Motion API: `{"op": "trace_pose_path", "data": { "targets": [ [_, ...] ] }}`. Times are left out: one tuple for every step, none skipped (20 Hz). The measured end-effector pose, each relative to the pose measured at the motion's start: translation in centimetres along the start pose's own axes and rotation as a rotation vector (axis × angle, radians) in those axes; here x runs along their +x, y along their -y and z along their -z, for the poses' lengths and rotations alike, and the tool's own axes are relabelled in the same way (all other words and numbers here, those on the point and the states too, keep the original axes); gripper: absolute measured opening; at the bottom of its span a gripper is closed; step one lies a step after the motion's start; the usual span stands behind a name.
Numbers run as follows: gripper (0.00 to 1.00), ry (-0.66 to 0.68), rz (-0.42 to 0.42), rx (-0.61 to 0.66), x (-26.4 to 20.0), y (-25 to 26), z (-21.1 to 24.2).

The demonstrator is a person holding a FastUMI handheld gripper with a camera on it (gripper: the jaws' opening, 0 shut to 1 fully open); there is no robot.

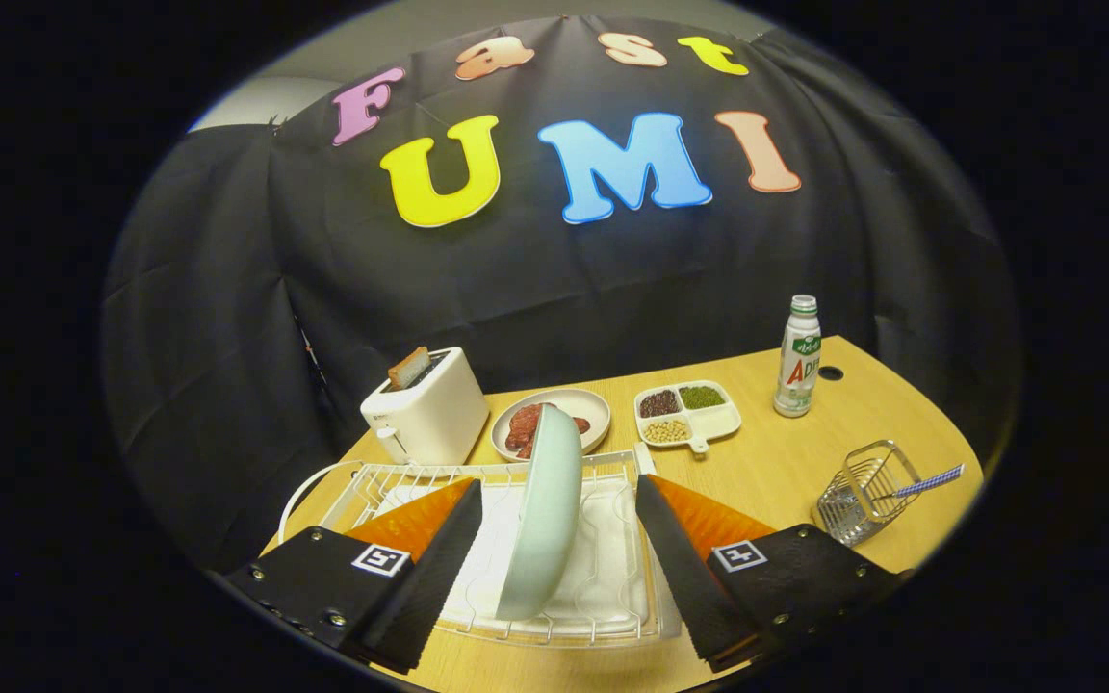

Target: Take the plate from the dish rack, then take the spoon from the basket and place it into the plate.

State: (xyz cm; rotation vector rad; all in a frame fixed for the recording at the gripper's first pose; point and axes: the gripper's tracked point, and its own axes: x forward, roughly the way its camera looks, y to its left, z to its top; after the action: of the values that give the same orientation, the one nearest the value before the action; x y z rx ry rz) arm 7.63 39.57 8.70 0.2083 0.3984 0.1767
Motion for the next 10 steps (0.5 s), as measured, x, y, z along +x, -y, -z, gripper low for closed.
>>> {"op": "trace_pose_path", "data": {
  "targets": [
    [0.98,-0.027,0.0,0.009,0.9,-0.1,0.5],
    [0.99,-0.046,-0.004,0.017,1.7,-0.2,1.0],
    [0.99,-0.064,-0.01,0.027,2.4,-0.4,1.4],
    [0.99,-0.087,-0.011,0.04,3.2,-0.4,2.0],
    [0.97,-0.104,-0.014,0.052,3.6,-0.5,2.4],
    [0.94,-0.118,-0.014,0.061,4.0,-0.5,2.6],
    [0.94,-0.134,-0.015,0.072,4.5,-0.6,2.9],
    [0.84,-0.154,0.006,0.078,4.8,-0.3,3.3],
    [0.74,-0.175,0.017,0.087,5.1,-0.1,3.5],
    [0.64,-0.188,0.019,0.094,5.0,-0.3,3.9]
  ]
}}
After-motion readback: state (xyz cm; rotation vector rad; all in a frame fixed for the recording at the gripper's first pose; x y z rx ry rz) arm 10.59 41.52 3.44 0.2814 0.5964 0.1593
